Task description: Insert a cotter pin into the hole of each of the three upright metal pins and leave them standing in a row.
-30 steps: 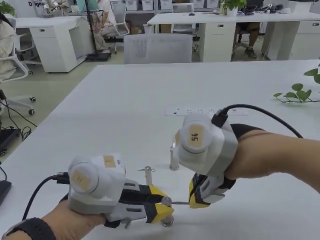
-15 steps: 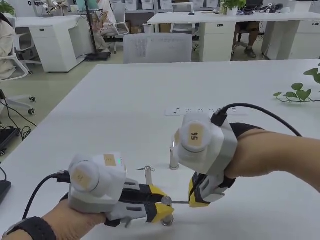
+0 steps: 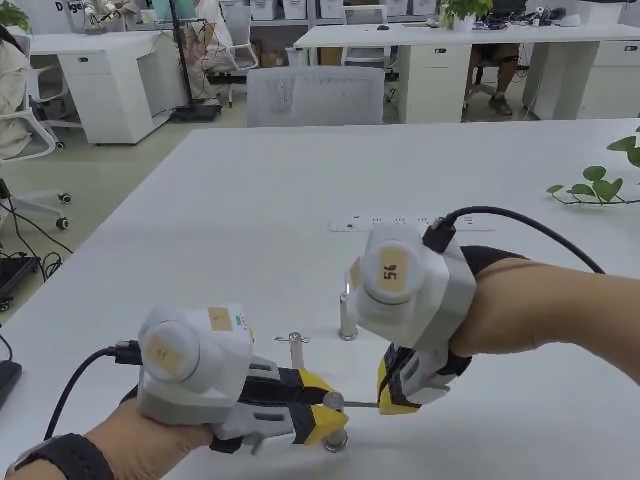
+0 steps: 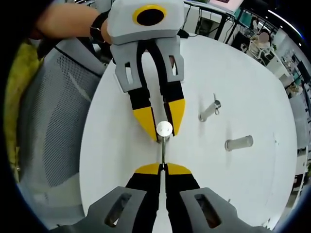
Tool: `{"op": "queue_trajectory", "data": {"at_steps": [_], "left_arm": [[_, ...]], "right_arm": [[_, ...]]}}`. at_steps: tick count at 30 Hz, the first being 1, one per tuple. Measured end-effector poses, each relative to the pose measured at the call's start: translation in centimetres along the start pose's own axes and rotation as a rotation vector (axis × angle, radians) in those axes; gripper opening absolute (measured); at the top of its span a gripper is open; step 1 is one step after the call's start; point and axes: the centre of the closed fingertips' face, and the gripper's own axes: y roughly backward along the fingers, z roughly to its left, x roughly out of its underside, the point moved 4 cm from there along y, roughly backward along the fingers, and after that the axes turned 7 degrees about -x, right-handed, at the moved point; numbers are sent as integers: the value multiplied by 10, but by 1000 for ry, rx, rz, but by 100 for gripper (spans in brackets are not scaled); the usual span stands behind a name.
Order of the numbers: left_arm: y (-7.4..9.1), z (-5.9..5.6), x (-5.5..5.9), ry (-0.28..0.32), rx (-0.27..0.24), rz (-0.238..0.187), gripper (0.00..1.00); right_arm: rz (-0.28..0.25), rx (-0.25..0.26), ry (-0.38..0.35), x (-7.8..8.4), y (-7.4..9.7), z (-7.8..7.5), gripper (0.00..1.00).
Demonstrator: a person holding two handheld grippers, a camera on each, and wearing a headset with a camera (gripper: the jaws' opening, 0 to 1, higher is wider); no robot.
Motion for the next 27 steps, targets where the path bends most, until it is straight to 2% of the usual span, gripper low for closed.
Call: {"op": "queue_trajectory", "data": {"at_steps": [27], "left_arm": [[0,-1,0,-7,0,13,11]], "right_arm": [[-4,-5,7,-1,-1,1,3]]}}
